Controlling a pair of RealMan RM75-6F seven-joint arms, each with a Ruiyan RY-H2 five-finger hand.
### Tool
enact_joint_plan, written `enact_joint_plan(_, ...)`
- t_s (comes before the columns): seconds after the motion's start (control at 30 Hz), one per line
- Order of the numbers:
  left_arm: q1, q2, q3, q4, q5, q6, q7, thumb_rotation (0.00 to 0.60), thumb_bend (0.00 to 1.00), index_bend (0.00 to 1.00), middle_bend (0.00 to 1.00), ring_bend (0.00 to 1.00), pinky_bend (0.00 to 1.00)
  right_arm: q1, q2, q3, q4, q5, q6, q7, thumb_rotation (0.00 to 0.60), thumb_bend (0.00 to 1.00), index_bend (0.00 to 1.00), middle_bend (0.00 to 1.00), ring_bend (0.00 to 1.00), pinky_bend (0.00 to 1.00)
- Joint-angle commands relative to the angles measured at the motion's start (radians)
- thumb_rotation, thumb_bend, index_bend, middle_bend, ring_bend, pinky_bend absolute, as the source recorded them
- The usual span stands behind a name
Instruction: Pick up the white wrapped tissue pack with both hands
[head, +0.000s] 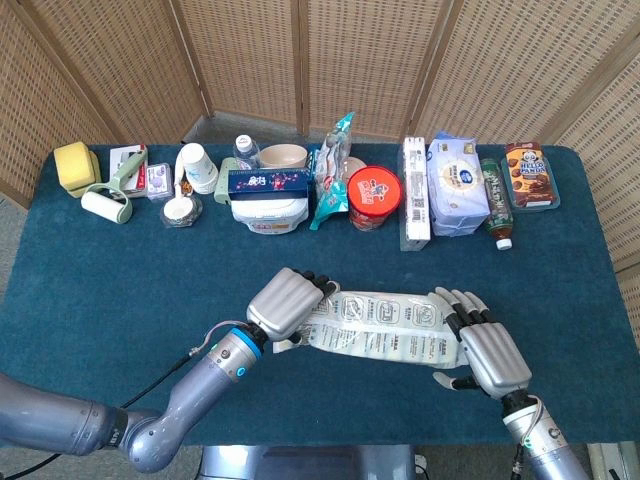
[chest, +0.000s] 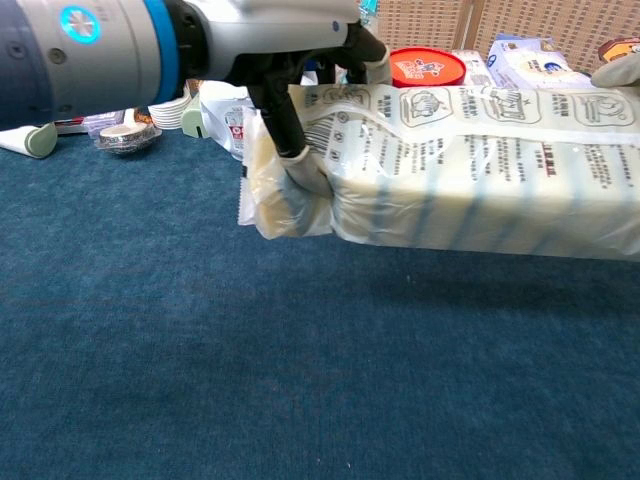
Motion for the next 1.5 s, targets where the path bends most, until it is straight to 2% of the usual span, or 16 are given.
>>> enact_joint_plan(0.03, -0.024, -0.029, -0.006, 0.015, -0.023, 0.015, 0.011, 0.6, 0.16, 0.42, 0.46, 0.46, 0.63, 0.014, -0.011, 0.013, -0.011, 0.024, -0.004, -0.018, 0.6, 0.0, 0.0, 0.0, 0.0, 0.0)
enact_joint_plan(0.27, -0.059, -0.082, -0.02, 0.042, -0.06, 0.047, -0.003, 0.6, 0.16, 0.42, 0.46, 0.46, 0.63, 0.071, -0.061, 0.05, -0.029, 0.123, -0.021, -0.097, 0.6, 0.0, 0.0, 0.0, 0.0, 0.0)
enact_joint_plan(0.6, -0.068, -0.071, -0.021, 0.035, -0.061, 0.053, -0.05, 0.6, 0.15, 0.42, 0.46, 0.46, 0.63, 0.114, -0.137, 0.054, 0.004, 0.185, 0.001, -0.218, 0.6, 0.0, 0.0, 0.0, 0.0, 0.0)
enact_joint_plan(0.67, -0.067, -0.067, -0.02, 0.03, -0.057, 0.056, -0.062, 0.6, 0.15, 0.42, 0.46, 0.46, 0.63, 0.123, -0.167, 0.064, 0.023, 0.175, 0.015, -0.22, 0.6, 0.0, 0.0, 0.02, 0.0, 0.0)
enact_joint_plan(0.7, -0.067, -0.065, -0.018, 0.027, -0.055, 0.057, -0.065, 0.6, 0.15, 0.42, 0.46, 0.46, 0.63, 0.126, -0.176, 0.064, 0.032, 0.173, 0.017, -0.223, 0.6, 0.0, 0.01, 0.08, 0.0, 0.0)
enact_joint_plan(0.77, -0.068, -0.061, -0.015, 0.025, -0.052, 0.06, -0.07, 0.6, 0.15, 0.42, 0.46, 0.46, 0.63, 0.13, -0.188, 0.062, 0.041, 0.176, 0.02, -0.228, 0.6, 0.0, 0.1, 0.23, 0.06, 0.03)
enact_joint_plan(0.8, -0.069, -0.059, -0.014, 0.024, -0.051, 0.061, -0.073, 0.6, 0.15, 0.42, 0.46, 0.46, 0.63, 0.132, -0.194, 0.061, 0.043, 0.176, 0.022, -0.225, 0.6, 0.04, 0.2, 0.33, 0.13, 0.09)
enact_joint_plan(0.93, -0.068, -0.053, -0.011, 0.022, -0.05, 0.064, -0.086, 0.6, 0.15, 0.42, 0.46, 0.46, 0.63, 0.133, -0.208, 0.057, 0.052, 0.164, 0.019, -0.191, 0.6, 0.33, 0.53, 0.61, 0.39, 0.42)
enact_joint_plan(1.03, -0.067, -0.047, -0.01, 0.02, -0.047, 0.066, -0.095, 0.6, 0.15, 0.42, 0.46, 0.46, 0.63, 0.133, -0.209, 0.054, 0.058, 0.153, 0.014, -0.16, 0.6, 0.44, 0.69, 0.72, 0.49, 0.57)
enact_joint_plan(1.13, -0.066, -0.037, -0.007, 0.017, -0.043, 0.069, -0.103, 0.6, 0.14, 0.4, 0.44, 0.44, 0.63, 0.133, -0.211, 0.049, 0.065, 0.137, 0.014, -0.138, 0.6, 0.46, 0.72, 0.74, 0.51, 0.59)
enact_joint_plan(1.2, -0.063, -0.029, -0.007, 0.01, -0.044, 0.064, -0.114, 0.6, 0.12, 0.35, 0.39, 0.39, 0.59, 0.132, -0.21, 0.046, 0.068, 0.127, 0.019, -0.138, 0.6, 0.46, 0.72, 0.74, 0.51, 0.59)
enact_joint_plan(1.37, -0.053, 0.035, 0.001, -0.035, -0.068, 0.004, -0.164, 0.6, 0.02, 0.02, 0.03, 0.03, 0.22, 0.127, -0.215, 0.041, 0.08, 0.107, 0.036, -0.133, 0.6, 0.47, 0.72, 0.74, 0.51, 0.59)
enact_joint_plan(1.43, -0.046, 0.07, 0.01, -0.055, -0.058, -0.007, -0.174, 0.6, 0.0, 0.0, 0.0, 0.0, 0.13, 0.124, -0.217, 0.039, 0.088, 0.098, 0.041, -0.127, 0.6, 0.48, 0.72, 0.74, 0.51, 0.59)
enact_joint_plan(1.5, -0.035, 0.099, 0.019, -0.076, -0.04, -0.009, -0.187, 0.6, 0.0, 0.0, 0.0, 0.0, 0.09, 0.123, -0.218, 0.037, 0.095, 0.092, 0.043, -0.118, 0.6, 0.48, 0.72, 0.74, 0.5, 0.59)
